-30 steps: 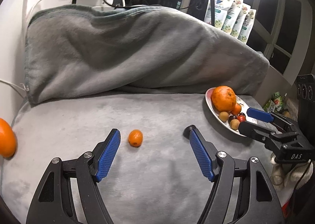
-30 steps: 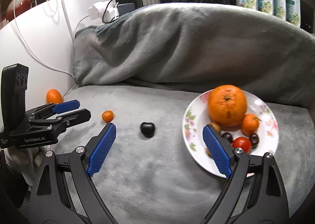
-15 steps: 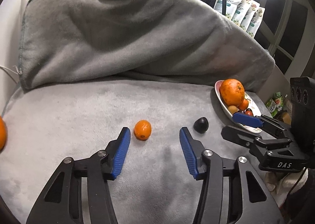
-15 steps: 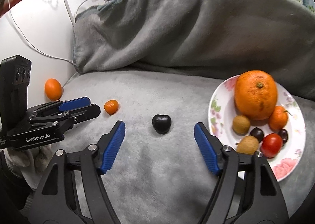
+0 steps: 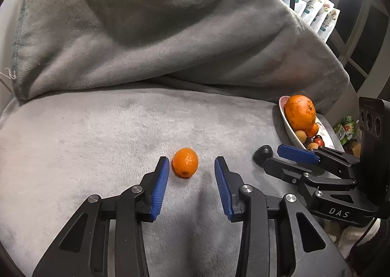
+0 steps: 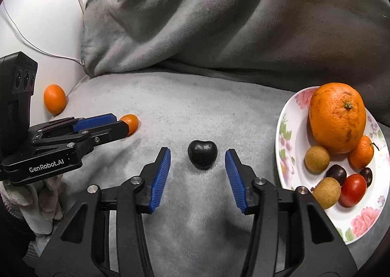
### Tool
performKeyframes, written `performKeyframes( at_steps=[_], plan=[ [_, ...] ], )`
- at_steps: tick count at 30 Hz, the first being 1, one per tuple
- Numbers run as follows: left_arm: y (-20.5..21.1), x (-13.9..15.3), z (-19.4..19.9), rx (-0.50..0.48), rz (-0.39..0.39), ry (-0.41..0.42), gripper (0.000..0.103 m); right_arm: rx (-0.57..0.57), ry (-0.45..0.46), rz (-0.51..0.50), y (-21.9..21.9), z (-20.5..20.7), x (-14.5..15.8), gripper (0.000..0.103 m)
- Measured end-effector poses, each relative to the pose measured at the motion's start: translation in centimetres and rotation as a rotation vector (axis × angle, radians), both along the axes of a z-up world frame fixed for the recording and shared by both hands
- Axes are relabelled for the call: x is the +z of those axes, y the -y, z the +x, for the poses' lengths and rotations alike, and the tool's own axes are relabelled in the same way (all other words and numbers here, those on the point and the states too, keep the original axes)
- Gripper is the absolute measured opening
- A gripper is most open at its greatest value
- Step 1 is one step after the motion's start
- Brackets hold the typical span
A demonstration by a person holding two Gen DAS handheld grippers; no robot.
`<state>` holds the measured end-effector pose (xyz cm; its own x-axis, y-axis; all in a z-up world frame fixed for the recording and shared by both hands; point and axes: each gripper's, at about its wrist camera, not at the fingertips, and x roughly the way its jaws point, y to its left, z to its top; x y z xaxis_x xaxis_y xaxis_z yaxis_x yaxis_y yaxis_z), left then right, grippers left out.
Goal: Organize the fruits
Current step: 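Move the left gripper to a small tangerine while the right gripper approaches a dark plum, then close the left gripper on the tangerine while the right gripper closes on the plum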
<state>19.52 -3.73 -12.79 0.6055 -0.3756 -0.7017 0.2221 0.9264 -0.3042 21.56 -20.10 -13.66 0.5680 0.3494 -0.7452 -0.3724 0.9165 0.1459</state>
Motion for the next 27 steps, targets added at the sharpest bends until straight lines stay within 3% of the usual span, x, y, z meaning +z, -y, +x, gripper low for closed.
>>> performKeyframes(
  at_steps=[7, 27],
  plan=[
    [-0.1, -0.6, 0.3, 0.003, -0.001, -0.017, 0.034, -0.001, -0.006, -0.031, -0.7, 0.8, -0.4, 0.048],
    [0.5, -1.3, 1.2, 0.017, 0.007, -0.033, 0.021, 0.004, -0.013, -0.085, -2.2, 1.6, -1.5, 0.029]
  ],
)
